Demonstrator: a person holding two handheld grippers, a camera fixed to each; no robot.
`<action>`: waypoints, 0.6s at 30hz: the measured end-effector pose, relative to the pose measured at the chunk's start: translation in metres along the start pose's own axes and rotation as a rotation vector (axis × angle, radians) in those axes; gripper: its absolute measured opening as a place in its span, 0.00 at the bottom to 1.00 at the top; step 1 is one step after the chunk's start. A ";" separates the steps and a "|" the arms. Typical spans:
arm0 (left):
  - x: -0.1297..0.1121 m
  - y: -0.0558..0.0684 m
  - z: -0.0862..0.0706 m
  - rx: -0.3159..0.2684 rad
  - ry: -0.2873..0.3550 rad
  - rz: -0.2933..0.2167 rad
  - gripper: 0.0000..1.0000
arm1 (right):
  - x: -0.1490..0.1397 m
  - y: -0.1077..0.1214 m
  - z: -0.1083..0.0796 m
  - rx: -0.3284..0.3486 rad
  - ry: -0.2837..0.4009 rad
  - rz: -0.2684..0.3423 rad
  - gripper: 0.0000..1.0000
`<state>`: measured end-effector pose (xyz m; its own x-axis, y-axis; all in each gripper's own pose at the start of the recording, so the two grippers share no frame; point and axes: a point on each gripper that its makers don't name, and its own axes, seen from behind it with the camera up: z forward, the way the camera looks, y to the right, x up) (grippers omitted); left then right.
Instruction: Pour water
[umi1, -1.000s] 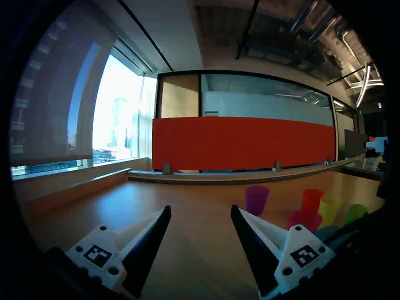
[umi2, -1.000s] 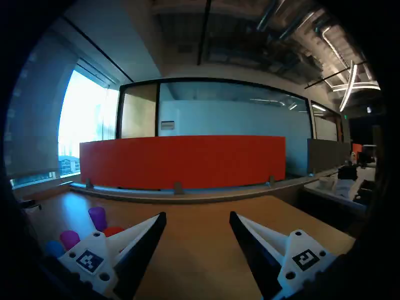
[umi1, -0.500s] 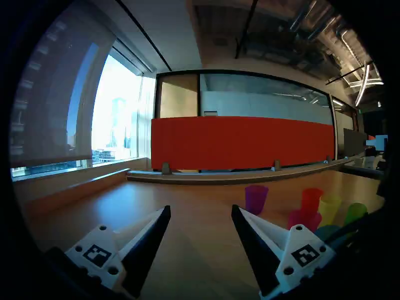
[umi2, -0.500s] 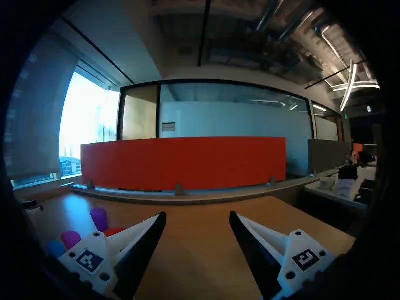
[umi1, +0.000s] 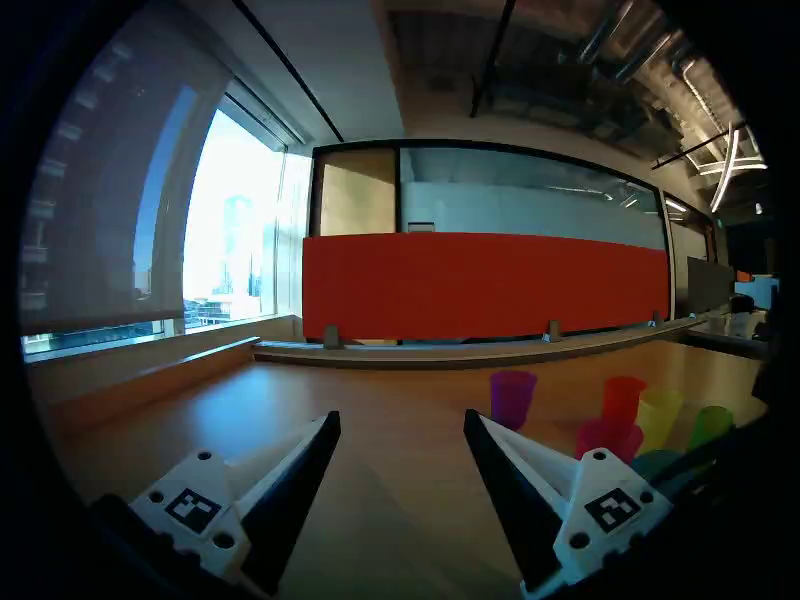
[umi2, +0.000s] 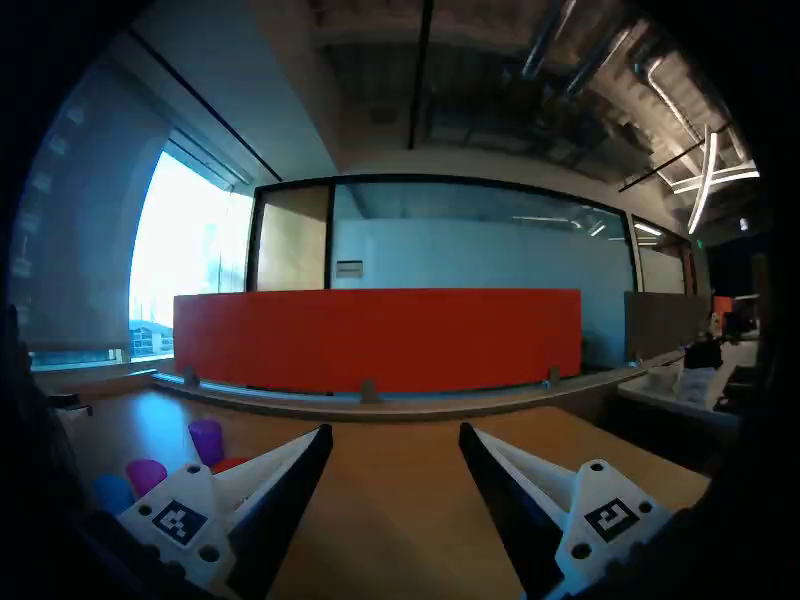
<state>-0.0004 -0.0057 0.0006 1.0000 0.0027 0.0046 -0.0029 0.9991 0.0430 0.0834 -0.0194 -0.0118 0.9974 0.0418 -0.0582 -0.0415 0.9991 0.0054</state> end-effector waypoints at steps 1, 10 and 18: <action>0.000 0.000 0.000 0.000 0.000 0.000 0.92 | -0.001 -0.001 0.000 0.005 0.000 0.005 0.98; -0.001 0.000 0.000 0.000 0.000 0.000 0.92 | -0.014 0.002 0.001 0.029 0.004 0.022 0.98; -0.001 0.000 0.000 0.000 0.000 0.000 0.92 | -0.034 0.013 0.000 0.002 0.005 0.000 0.98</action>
<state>-0.0010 -0.0062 0.0005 1.0000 0.0026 0.0044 -0.0028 0.9991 0.0431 0.0493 -0.0080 -0.0095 0.9971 0.0414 -0.0631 -0.0410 0.9991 0.0076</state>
